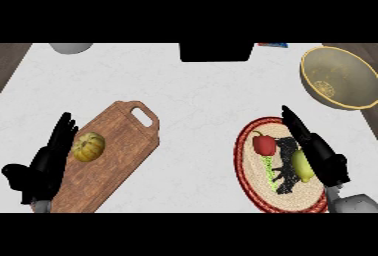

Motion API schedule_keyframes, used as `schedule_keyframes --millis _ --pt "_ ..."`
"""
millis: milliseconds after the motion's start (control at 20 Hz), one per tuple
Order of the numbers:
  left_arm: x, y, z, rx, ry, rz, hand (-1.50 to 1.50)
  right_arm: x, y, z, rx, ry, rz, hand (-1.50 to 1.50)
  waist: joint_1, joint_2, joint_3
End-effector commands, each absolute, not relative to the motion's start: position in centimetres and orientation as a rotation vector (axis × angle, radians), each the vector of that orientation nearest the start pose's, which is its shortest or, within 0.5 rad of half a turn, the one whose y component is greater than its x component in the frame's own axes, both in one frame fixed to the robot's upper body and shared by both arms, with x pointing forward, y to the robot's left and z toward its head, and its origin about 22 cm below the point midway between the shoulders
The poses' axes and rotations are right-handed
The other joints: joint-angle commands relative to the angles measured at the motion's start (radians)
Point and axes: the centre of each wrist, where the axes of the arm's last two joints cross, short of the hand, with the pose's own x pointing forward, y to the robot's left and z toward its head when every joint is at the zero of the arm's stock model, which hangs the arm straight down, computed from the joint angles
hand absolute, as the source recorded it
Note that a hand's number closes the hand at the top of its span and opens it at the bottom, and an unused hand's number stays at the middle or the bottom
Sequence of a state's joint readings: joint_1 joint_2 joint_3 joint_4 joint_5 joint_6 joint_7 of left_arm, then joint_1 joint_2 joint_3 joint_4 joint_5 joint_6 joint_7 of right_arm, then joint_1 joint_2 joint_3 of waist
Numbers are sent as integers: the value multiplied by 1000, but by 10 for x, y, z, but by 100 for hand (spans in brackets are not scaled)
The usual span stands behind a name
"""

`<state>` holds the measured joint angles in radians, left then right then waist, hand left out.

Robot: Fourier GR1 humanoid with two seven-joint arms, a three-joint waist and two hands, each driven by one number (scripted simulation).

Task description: Pick the bell pepper from the placemat and place it in the bowl

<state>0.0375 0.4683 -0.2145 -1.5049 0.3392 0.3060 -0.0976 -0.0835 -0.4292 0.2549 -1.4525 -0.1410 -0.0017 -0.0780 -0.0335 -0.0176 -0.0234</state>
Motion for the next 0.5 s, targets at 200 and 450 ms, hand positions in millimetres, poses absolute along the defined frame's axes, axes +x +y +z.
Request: schedule_keyframes --millis 200,450 --pt "268 294 53 374 -1709 -142 0 300 -305 62 417 -1707 588 150 58 30 32" --pt "282 276 64 357 -1683 -158 0 317 -388 62 51 -1917 327 -150 55 39 31"
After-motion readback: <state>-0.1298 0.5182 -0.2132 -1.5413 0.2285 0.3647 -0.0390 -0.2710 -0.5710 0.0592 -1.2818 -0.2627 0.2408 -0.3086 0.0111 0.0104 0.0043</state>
